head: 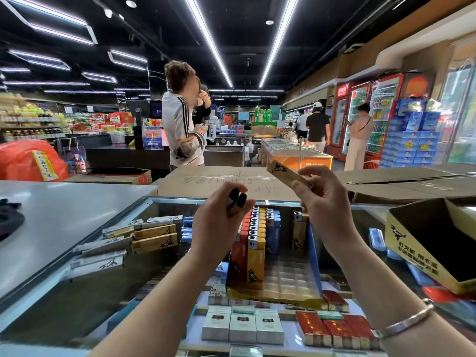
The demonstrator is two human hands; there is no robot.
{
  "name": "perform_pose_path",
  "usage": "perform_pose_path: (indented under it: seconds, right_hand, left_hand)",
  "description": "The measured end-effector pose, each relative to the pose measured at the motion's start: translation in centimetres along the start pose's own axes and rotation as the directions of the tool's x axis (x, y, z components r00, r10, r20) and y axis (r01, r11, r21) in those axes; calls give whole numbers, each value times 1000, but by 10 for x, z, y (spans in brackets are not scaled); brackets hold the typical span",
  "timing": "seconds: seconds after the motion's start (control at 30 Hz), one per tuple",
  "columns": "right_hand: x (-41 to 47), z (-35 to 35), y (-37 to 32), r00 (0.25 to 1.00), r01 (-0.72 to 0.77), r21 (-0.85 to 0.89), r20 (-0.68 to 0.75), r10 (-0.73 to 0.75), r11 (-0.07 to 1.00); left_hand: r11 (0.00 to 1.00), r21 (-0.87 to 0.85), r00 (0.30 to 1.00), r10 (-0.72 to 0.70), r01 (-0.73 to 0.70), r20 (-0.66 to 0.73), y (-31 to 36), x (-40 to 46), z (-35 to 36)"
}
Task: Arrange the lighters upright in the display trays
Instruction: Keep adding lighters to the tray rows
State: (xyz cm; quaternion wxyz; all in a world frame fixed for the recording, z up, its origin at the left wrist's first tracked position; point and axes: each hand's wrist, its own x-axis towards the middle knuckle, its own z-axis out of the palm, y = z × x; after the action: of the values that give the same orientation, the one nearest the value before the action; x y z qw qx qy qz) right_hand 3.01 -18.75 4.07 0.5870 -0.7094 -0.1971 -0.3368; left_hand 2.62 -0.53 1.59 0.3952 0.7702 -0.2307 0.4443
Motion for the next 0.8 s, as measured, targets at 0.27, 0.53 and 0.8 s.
perform_pose_path:
  seconds: [0.27, 0.53, 0.8]
  right_hand:
    - [3, -5, -2, 999, -21, 44, -45, 23, 999]
    - [4, -6, 0, 995, -6, -97, 103, 16, 995]
    - [9, -17, -1, 998, -29, -70, 57, 33, 997]
  left_hand:
    - [999, 50, 1000, 4, -5, 19, -4, -1, 1]
    - [999, 36, 1000, 4, -4, 23, -4, -1, 0]
    - [1000, 25, 1000, 5, -5, 2, -5, 0, -1]
